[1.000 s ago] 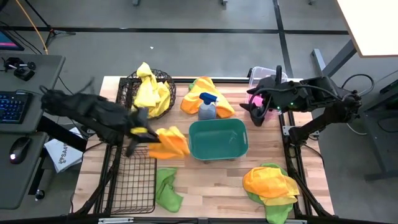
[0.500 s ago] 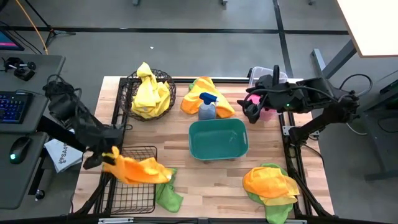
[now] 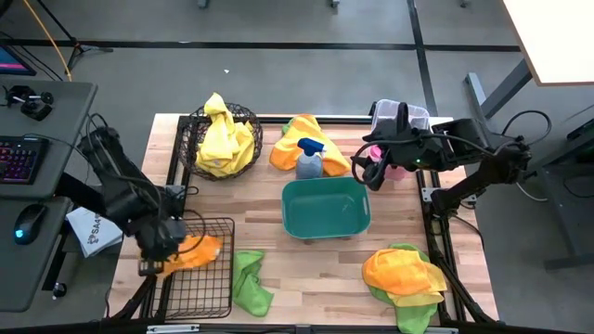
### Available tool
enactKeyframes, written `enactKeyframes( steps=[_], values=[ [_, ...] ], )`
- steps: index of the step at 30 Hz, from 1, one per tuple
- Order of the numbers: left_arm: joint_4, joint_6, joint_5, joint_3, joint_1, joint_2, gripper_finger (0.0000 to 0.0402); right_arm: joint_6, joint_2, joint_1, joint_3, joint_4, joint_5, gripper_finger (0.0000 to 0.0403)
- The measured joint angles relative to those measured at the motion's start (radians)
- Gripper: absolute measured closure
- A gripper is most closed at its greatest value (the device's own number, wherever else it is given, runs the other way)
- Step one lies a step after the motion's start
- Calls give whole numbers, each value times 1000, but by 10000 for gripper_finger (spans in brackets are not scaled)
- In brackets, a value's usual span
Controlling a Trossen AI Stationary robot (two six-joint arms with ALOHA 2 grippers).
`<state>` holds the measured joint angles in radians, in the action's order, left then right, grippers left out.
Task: Sort microfiber towel by color & place in baskets
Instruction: Put the bottom left orange towel into the black wire basket, then put the top orange towel into the black wire basket
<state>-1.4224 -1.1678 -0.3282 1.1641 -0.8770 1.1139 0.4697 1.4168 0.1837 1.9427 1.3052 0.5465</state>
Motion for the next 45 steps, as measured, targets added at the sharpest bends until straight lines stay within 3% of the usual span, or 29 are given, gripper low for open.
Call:
enactKeyframes(
  steps=[5,8,12,17,22,27,35,41,45],
  values=[
    [307,63,248,0,60,33,401,-54,0,0,0,0,0,114],
    [359,120,323,1,101,78,401,-81,0,0,0,2,0,114],
    [275,139,319,-15,124,167,401,-94,-3,0,0,23,0,114],
    [294,63,302,-108,55,217,401,-86,-3,0,-1,82,0,114],
    [498,-81,232,-238,-25,219,401,-59,-3,0,-1,112,-9,114],
    [665,-152,218,-314,-27,219,389,-56,-3,0,-1,112,-32,114],
    [649,-60,149,-307,88,171,306,-52,-3,0,-1,112,-51,114],
    [623,109,106,-264,226,44,228,3,-3,-1,-1,112,-32,114],
    [615,187,102,-261,321,-65,196,90,-2,-28,-1,112,-10,114]
  ],
)
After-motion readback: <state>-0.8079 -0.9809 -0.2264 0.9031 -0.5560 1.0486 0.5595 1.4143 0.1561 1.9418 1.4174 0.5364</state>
